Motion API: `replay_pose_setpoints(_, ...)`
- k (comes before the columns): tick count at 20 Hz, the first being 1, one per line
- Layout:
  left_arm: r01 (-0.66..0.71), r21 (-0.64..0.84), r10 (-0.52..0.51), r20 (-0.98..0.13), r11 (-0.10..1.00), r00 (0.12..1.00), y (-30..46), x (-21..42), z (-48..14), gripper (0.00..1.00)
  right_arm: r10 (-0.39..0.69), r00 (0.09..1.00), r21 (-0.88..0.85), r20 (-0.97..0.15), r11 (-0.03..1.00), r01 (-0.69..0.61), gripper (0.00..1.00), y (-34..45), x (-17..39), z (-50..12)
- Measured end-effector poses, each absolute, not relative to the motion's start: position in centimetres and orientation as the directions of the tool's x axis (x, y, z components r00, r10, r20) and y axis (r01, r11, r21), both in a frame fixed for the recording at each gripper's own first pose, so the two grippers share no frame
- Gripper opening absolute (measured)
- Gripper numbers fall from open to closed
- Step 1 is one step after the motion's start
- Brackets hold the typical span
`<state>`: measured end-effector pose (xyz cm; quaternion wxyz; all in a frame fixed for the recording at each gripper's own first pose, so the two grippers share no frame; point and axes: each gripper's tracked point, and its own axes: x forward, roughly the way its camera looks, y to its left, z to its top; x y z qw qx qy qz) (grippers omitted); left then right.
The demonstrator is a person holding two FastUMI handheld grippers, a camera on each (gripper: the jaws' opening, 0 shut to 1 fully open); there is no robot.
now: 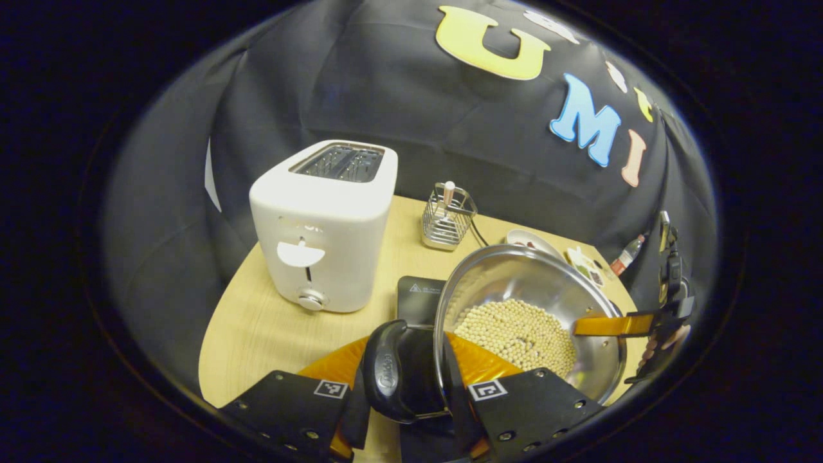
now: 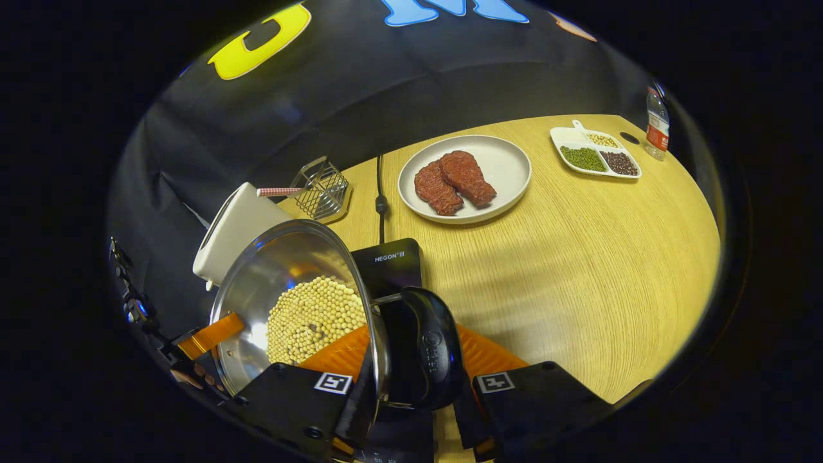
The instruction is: First push the handle of the pot to place it horizontally, then grasp the pot with both hands and set it on the induction cooktop.
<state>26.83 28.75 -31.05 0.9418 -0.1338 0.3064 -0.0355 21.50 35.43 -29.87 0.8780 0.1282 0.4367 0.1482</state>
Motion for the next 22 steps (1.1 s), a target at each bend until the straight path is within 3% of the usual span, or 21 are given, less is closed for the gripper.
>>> replay_pose_setpoints(5, -0.021, -0.270, -0.145, -0.576, 0.963, 0.805, 28.7, 26.8, -31.3, 0.58, 0.387, 0.550, 0.364, -0.740, 0.918, -0.155, 0.55, 35.5, 21.3, -30.1)
replay_pose_setpoints(6, -0.017, -0.263, -0.144, -0.579, 0.965, 0.803, 28.6, 26.8, -31.3, 0.56, 0.392, 0.533, 0.369, -0.750, 0.916, -0.156, 0.59, 35.5, 21.1, -30.1)
replay_pose_setpoints(7, -0.012, -0.254, -0.143, -0.582, 0.967, 0.801, 28.6, 26.8, -31.3, 0.60, 0.387, 0.526, 0.361, -0.757, 0.919, -0.156, 0.56, 35.3, 21.1, -30.2)
replay_pose_setpoints(11, -0.014, -0.175, -0.094, -0.593, 0.985, 0.800, 29.0, 26.9, -31.2, 0.60, 0.375, 0.535, 0.338, -0.757, 0.925, -0.172, 0.78, 34.5, 21.1, -29.8)
replay_pose_setpoints(12, -0.018, -0.147, -0.073, -0.591, 0.989, 0.803, 29.0, 26.8, -31.0, 0.61, 0.376, 0.541, 0.333, -0.753, 0.926, -0.179, 0.75, 34.2, 21.1, -29.5)
replay_pose_setpoints(15, -0.057, -0.129, -0.030, -0.585, 0.990, 0.811, 29.5, 26.6, -30.2, 0.82, 0.372, 0.550, 0.316, -0.748, 0.928, -0.198, 0.98, 33.2, 21.0, -28.8)
replay_pose_setpoints(22, -0.095, -0.075, 0.042, -0.524, 0.993, 0.850, 29.7, 23.8, -25.0, 0.82, 0.397, 0.572, 0.322, -0.718, 0.918, -0.233, 1.00, 31.5, 19.2, -25.6)
